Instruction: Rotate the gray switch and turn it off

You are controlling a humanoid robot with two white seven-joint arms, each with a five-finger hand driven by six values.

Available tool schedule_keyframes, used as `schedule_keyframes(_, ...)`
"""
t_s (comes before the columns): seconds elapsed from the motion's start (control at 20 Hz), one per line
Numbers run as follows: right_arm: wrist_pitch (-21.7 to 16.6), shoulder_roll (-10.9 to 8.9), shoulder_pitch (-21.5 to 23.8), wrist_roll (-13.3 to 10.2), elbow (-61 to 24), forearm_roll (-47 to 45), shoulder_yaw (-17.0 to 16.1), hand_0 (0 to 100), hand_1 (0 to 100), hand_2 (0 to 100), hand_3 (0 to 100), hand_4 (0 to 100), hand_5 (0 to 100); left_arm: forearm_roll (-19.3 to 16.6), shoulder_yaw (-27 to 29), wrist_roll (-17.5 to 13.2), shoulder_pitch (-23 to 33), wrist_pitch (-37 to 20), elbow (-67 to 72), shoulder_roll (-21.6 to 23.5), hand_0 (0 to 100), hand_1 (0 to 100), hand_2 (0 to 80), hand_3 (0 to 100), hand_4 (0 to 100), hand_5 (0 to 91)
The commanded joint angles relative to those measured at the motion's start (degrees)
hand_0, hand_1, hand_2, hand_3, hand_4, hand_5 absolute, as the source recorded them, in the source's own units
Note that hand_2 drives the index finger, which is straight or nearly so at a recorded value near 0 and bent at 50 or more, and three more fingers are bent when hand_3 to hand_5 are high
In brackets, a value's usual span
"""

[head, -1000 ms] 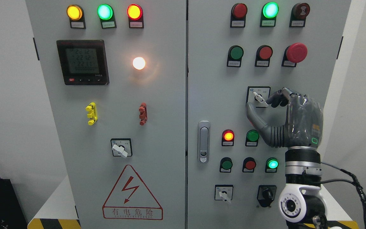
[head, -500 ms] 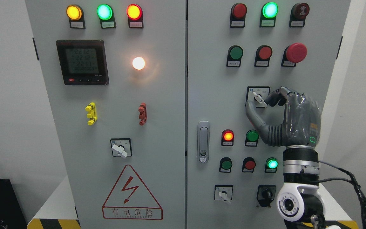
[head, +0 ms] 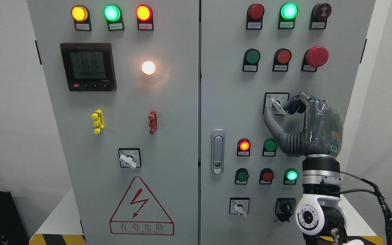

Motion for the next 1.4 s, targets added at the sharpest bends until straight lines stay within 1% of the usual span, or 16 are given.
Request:
schedule_keyframes(0.0,0.11,0.09,-0.23,0.34,0.51,-0.02,0.09,21,43,62,73,72,86,-0.44,1.84,-0.04,-0.02,0.02,1.32,0.0,12,39,0.0,0,0,0.0)
schedule_keyframes(0.4,0.2,0.09,-0.32,0.34,0.51,-0.02,0.09,20,44,62,74,72,86,-0.44,1.85,0.04,0.06,0.02,1.32,0.0,12,39,0.0,0,0,0.0)
schedule_keyframes(1.35,0.9,0.09,-0.93,0.34,1.12,-0.02,0.17,20,41,66,76,74,89,-0.44,1.76,-0.04,-0.02,0.02,1.32,0.0,12,39,0.0,0,0,0.0)
